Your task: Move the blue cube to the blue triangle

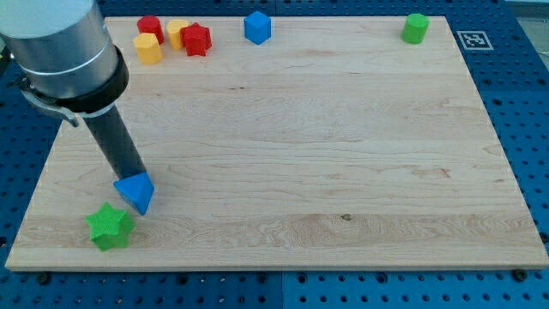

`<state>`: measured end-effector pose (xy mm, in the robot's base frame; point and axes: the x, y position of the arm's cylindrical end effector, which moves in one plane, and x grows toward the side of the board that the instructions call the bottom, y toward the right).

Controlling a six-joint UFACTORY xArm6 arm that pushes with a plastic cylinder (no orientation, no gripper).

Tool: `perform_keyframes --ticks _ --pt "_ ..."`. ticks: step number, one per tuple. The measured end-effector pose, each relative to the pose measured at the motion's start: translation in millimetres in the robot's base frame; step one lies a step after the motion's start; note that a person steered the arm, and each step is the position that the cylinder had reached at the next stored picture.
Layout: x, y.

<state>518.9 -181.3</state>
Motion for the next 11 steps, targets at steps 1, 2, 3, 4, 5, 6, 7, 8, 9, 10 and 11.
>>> perform_keyframes --ticks 1,2,3,4,5,6,7,8,9,10,11 --pt "1 0" --pt "2 0" --pt "-12 29" --pt "-29 85" --pt "-52 155" --pt "-89 221" --pt "-145 264" --pt "-212 276" --pt "-275 276" --pt "-327 271" --pt "-327 266"
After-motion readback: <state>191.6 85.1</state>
